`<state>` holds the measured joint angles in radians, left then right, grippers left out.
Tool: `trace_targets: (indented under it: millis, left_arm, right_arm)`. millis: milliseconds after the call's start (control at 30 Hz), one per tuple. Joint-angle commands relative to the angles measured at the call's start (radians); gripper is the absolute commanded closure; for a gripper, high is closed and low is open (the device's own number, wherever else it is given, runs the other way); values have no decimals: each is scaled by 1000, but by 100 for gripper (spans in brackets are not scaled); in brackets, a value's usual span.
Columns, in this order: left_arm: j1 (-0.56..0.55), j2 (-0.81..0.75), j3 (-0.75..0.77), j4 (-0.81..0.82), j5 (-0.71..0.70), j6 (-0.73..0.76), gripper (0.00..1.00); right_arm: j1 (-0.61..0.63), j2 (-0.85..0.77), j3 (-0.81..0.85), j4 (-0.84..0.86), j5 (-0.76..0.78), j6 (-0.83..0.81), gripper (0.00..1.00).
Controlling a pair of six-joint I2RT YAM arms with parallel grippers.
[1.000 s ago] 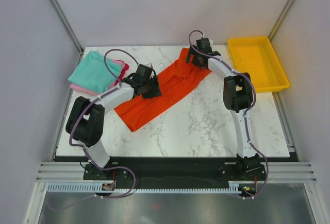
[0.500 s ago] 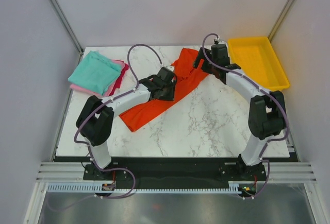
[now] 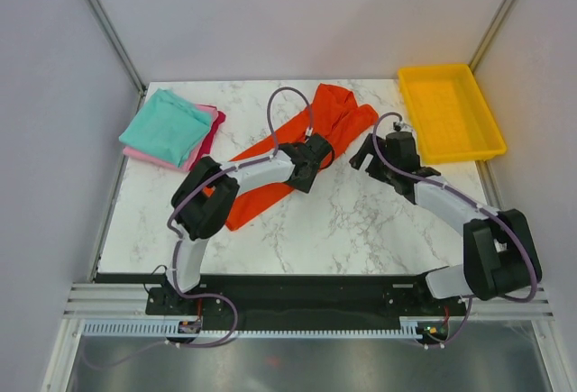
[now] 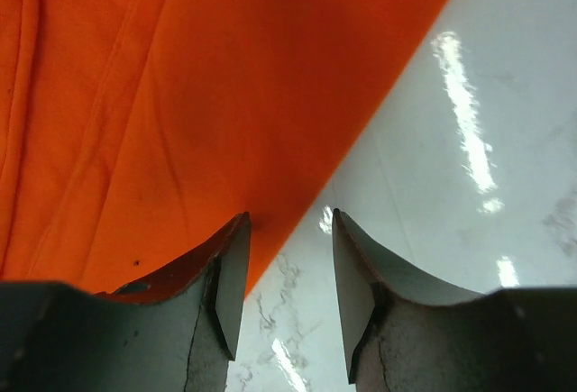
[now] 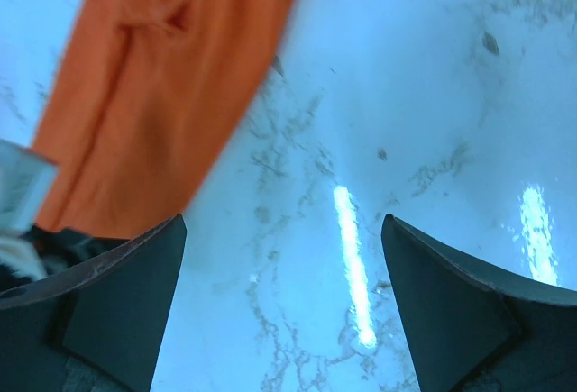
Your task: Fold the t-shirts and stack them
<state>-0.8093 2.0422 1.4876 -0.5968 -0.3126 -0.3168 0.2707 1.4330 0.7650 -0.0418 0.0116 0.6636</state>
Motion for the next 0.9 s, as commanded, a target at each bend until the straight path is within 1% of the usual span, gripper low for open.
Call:
trace_targets:
  millis: [0,167,200,300,333,400,533,633,667,700,800,867]
  left_arm:
    - [2,62,81,-73,-118,44,51]
    - [2,105,100,-107,-147,38,53]
    - [2,110,108,-116,-152,33,55]
    - [4,136,132,-150,-135,24,77]
    - [2,139,138,-158,-120,18,90]
    - [-4,127,146,-162,-44,-5,98]
    - [-60,102,172,-155,59,-103,98]
    - [-149,145,243,-141,113,-207,98]
    - [-165,160,285,-129,128,-261,98]
    - [-178,202,310,-104,144,-292,98]
    - [-206,254,378,-11,236,-415,98]
    - [-209,291,393,96,280,-517,98]
  right_arm:
    - [-8,-114,-13,115,1,16,2]
    - [-24,-144,-13,103,-10,22,2]
    - [-27,-144,-13,103,-33,25,2]
    - [-34,-144,-13,103,-47,33,2]
    - [-40,-146,-13,100,-47,34,2]
    - [-50,-152,-9,88,-45,39,2]
    - [-99,-175,5,19,-18,63,2]
    - [-128,-190,20,-38,59,80,2]
    - [-136,-192,20,-44,63,83,2]
    - [-151,-194,20,-56,70,88,2]
    - [-180,-191,13,-67,97,93,2]
    - [-194,-183,4,-66,114,96,2]
